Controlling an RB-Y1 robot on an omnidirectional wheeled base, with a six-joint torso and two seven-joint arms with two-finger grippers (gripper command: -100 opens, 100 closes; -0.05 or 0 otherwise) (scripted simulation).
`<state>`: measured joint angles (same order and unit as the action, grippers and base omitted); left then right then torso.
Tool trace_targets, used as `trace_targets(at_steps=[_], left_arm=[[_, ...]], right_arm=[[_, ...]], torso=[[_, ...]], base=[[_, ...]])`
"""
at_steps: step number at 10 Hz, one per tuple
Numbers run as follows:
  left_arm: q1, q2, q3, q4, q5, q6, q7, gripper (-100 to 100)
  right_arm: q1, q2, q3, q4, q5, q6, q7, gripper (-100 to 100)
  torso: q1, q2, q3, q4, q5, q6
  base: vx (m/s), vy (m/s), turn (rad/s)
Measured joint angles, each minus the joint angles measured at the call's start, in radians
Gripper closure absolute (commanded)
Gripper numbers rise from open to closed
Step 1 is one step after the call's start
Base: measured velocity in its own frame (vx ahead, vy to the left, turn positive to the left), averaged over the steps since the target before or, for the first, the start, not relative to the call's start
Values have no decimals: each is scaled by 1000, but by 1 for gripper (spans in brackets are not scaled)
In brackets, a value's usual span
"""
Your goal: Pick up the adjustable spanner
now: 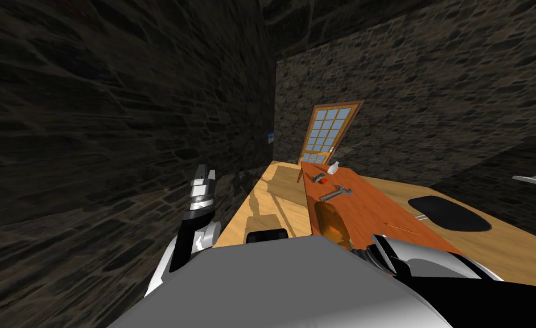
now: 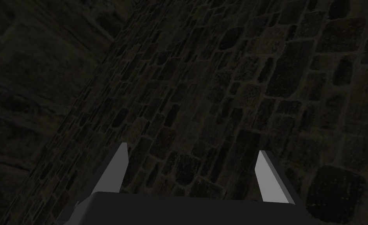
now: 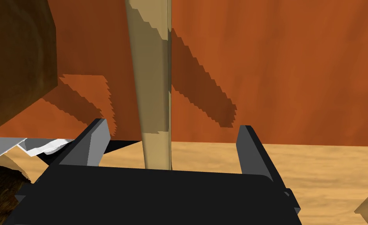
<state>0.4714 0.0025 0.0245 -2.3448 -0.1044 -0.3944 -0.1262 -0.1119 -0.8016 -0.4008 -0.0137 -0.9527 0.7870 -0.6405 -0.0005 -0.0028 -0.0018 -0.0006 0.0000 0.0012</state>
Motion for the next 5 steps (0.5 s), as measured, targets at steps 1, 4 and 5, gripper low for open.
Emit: trace_targets(at_steps=[1,4,5], left_arm=[[0,0,0,0,0,0,0,0],[0,0,0,0,0,0,0,0],[0,0,0,0,0,0,0,0]], right_arm=[[-11,3,-20,9,29,-6,13,-100],[-30,16,-77,13,108,-23,44,-100],[-30,17,-79,12,112,-24,45,100]], torso=[[0,0,0,0,0,0],[-2,0,0,-1,-4,0],[-3,2,0,0,-5,0]], base=[[76,-11,-230],[57,0,-104],[5,2,9]])
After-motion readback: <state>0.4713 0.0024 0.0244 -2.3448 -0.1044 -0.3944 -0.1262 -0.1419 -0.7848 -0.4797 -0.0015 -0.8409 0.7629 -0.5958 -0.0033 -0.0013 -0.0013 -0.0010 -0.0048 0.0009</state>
